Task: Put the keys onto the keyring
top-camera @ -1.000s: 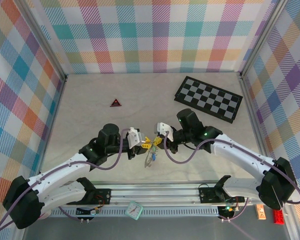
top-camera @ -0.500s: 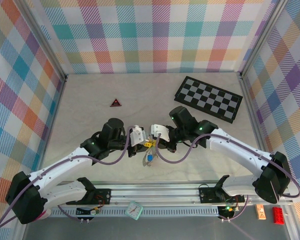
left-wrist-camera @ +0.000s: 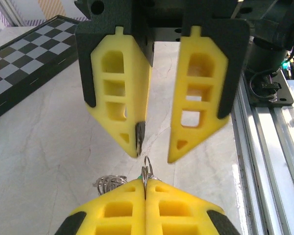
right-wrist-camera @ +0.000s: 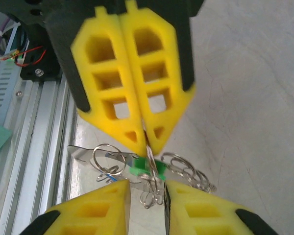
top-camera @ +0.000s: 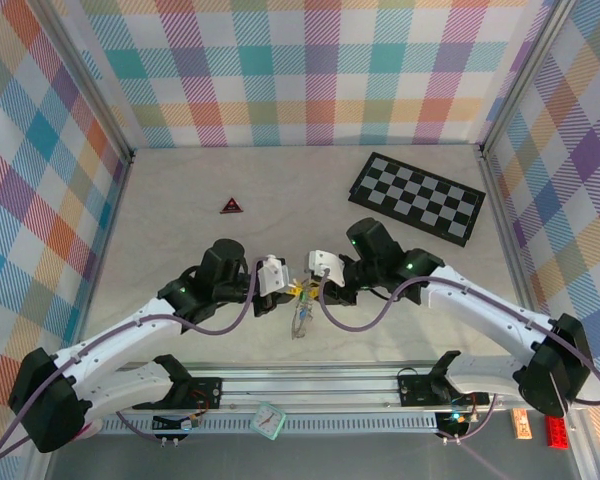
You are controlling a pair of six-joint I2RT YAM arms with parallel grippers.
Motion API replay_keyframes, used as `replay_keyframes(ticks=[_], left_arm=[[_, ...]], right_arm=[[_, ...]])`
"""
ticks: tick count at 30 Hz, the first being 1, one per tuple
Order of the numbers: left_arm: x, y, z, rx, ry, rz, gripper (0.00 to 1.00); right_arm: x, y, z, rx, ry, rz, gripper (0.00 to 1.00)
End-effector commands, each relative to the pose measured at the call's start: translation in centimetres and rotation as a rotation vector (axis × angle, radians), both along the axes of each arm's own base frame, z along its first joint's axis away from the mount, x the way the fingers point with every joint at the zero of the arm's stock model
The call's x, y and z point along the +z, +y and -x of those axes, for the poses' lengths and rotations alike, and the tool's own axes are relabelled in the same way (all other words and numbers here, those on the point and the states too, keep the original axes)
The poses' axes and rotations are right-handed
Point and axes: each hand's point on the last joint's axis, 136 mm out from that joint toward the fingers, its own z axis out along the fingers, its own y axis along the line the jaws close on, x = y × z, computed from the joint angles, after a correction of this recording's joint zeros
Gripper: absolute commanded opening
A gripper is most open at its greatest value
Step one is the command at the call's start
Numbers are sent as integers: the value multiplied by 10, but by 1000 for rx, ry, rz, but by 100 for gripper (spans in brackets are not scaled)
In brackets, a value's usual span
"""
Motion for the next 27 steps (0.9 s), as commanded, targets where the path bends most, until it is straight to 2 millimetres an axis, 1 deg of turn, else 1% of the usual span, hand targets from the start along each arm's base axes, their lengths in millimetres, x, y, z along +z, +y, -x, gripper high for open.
replay_keyframes(ticks=[1, 3, 8, 13, 15, 18, 20, 22, 25, 27], left_arm=[[20, -3, 3, -7, -57, 92, 0], [20, -3, 4, -6, -59, 103, 0], [18, -2, 5, -6, -51, 106, 0], [17, -1, 6, -5, -46, 106, 0], [16, -1, 6, -4, -47, 105, 0], [17, -1, 5, -3, -50, 107, 0], [18, -1, 5, -2, -52, 108, 0], [18, -1, 5, 2, -57, 108, 0], [17, 0, 4, 4, -63, 108, 0], [18, -1, 4, 4, -65, 111, 0]], right_arm=[[5, 4, 0, -27, 40, -76, 24], [2, 6, 0, -33, 57, -86, 24], [3, 11, 0, -26, 76, -115, 25], [3, 12, 0, -20, 77, -119, 25], [0, 12, 1, -19, 83, -112, 22], [-2, 12, 1, -14, 89, -103, 14], [-5, 11, 0, -23, 92, -91, 12], [-10, 10, -2, -31, 92, -77, 9], [-20, 8, -6, -44, 113, -62, 0], [-23, 10, -7, -41, 130, -65, 0]])
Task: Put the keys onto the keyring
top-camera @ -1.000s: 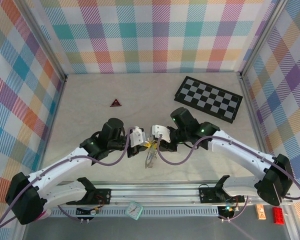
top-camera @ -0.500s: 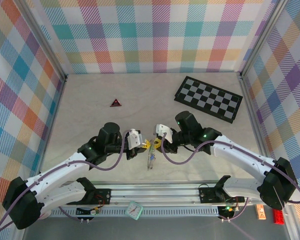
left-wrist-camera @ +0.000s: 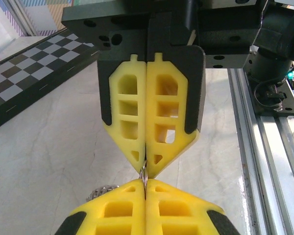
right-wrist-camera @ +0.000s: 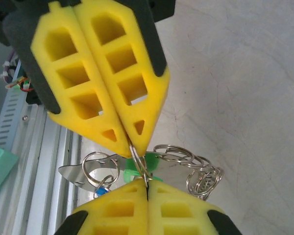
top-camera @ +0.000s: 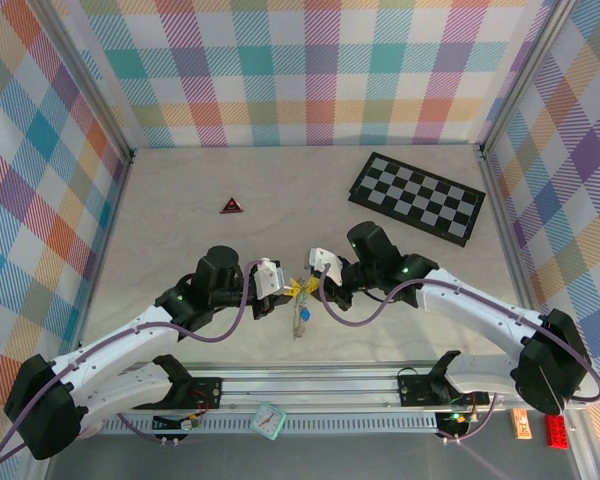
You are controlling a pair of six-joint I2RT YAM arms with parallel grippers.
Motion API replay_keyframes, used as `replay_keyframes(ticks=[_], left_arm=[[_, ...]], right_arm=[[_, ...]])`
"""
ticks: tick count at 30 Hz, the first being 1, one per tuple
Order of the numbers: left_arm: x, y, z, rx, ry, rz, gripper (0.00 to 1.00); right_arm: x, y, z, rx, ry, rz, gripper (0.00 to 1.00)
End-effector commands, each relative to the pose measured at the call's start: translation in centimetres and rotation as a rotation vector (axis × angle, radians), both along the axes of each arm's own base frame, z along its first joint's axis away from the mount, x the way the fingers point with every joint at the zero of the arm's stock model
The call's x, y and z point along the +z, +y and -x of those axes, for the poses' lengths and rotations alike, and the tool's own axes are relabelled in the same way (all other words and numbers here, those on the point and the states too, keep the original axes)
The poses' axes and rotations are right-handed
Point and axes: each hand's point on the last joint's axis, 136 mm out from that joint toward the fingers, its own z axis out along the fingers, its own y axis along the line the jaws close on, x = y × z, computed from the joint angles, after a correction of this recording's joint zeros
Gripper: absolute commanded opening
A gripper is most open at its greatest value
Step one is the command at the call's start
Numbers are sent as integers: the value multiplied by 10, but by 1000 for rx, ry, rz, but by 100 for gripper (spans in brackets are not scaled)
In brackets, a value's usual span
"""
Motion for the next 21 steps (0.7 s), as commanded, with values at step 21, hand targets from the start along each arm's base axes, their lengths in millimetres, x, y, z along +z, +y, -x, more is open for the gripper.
replay_keyframes(ticks=[21], left_arm=[[19, -5, 4, -26, -60, 76, 0]], right_arm=[[-5, 17, -12, 37, 40, -26, 0]])
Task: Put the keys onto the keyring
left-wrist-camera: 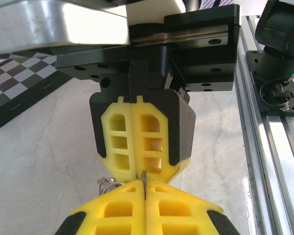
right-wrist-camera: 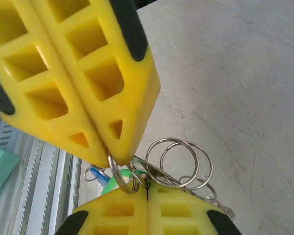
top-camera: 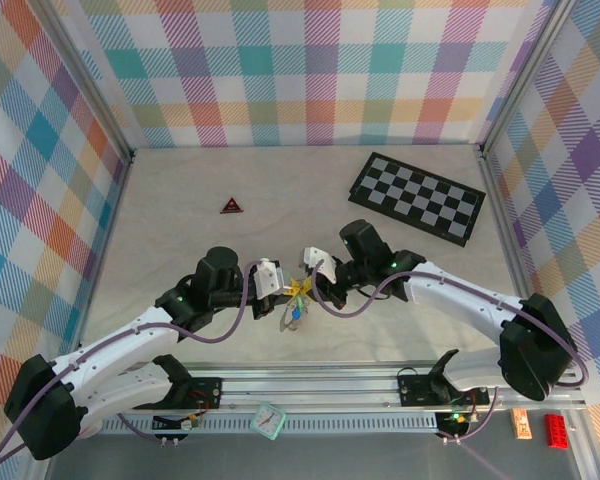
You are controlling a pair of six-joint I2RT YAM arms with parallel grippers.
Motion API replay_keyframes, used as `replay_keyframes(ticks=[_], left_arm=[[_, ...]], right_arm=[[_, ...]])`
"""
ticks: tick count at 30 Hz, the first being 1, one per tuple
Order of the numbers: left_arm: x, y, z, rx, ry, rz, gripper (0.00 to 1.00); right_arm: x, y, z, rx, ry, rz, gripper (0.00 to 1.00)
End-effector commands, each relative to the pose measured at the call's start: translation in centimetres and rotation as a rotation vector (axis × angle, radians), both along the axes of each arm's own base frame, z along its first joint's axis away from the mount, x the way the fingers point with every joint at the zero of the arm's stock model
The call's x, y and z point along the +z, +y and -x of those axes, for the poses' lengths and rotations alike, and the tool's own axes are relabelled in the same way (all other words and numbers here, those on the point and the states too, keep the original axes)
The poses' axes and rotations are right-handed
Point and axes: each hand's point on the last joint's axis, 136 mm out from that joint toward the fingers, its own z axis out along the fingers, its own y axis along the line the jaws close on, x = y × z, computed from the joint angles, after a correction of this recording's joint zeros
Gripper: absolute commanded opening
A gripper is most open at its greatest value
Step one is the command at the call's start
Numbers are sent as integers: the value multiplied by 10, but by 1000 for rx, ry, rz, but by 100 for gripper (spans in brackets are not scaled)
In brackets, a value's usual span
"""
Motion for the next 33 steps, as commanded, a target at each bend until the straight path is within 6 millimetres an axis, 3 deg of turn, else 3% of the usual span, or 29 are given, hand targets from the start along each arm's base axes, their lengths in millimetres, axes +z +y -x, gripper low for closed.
replay_keyframes(ticks=[1, 7, 11, 15, 22, 33], left_arm=[[20, -5, 5, -34, -54, 69, 0], [18, -5, 4, -25, -52, 67, 0], [18, -5, 1, -7, -49, 81, 0], [21, -4, -4, 28, -41, 99, 0], [22, -4, -7, 56, -18, 110, 0], [22, -4, -8, 66, -5, 123, 0]], right_arm=[[11, 5, -7, 8, -18, -28, 2], [13, -7, -8, -41, -53, -14, 21], [9, -19, 1, -44, -77, -8, 29], [1, -22, 11, -25, -55, -15, 31], [7, -13, 9, -21, -66, -91, 32], [-2, -4, 4, -16, -54, -109, 33]])
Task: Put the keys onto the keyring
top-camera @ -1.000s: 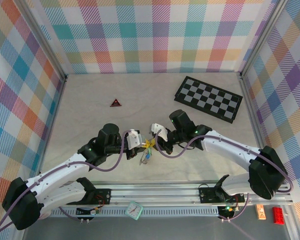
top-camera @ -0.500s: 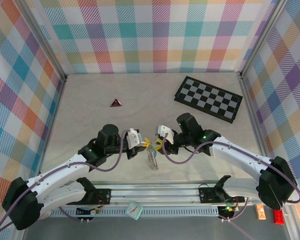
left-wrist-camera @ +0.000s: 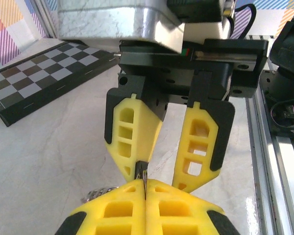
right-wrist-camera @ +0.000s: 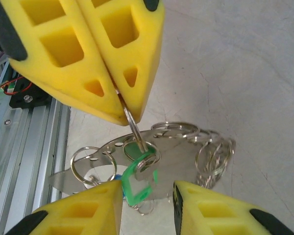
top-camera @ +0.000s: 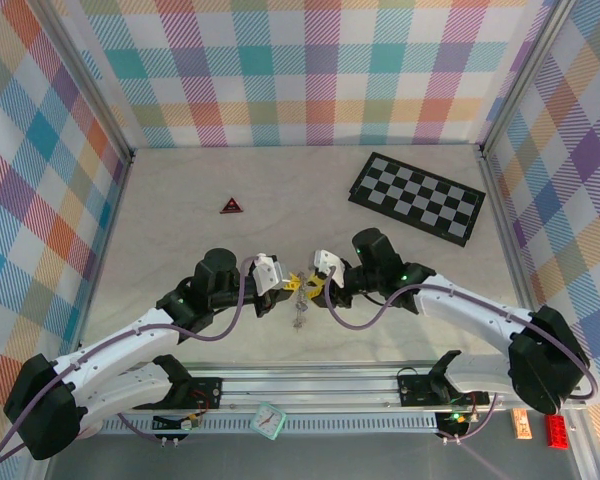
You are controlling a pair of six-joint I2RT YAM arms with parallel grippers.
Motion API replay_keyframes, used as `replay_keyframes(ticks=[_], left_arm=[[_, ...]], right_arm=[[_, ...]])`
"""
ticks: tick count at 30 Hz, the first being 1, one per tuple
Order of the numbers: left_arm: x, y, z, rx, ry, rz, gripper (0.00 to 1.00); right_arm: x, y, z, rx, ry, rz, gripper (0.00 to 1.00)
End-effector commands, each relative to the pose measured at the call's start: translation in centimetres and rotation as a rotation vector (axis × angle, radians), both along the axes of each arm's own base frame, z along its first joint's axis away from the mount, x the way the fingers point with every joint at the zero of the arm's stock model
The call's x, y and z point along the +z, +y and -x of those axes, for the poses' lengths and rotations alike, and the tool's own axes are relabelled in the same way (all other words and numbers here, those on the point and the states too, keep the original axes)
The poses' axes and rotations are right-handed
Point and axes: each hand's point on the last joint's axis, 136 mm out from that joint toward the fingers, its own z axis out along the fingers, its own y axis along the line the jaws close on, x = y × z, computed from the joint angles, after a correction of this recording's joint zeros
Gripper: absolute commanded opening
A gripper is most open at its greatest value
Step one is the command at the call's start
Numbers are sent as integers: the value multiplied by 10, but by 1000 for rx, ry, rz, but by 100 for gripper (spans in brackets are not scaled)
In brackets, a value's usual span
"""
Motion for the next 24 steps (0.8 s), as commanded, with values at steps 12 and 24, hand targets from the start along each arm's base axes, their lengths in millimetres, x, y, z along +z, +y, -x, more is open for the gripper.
replay_keyframes(ticks=[12, 24], left_arm=[[20, -4, -5, 19, -48, 66, 0], [20, -7, -13, 42, -41, 53, 0]], right_arm=[[-4, 11, -10, -35, -24, -27, 34], [11, 4, -26, -122, -157, -51, 8]])
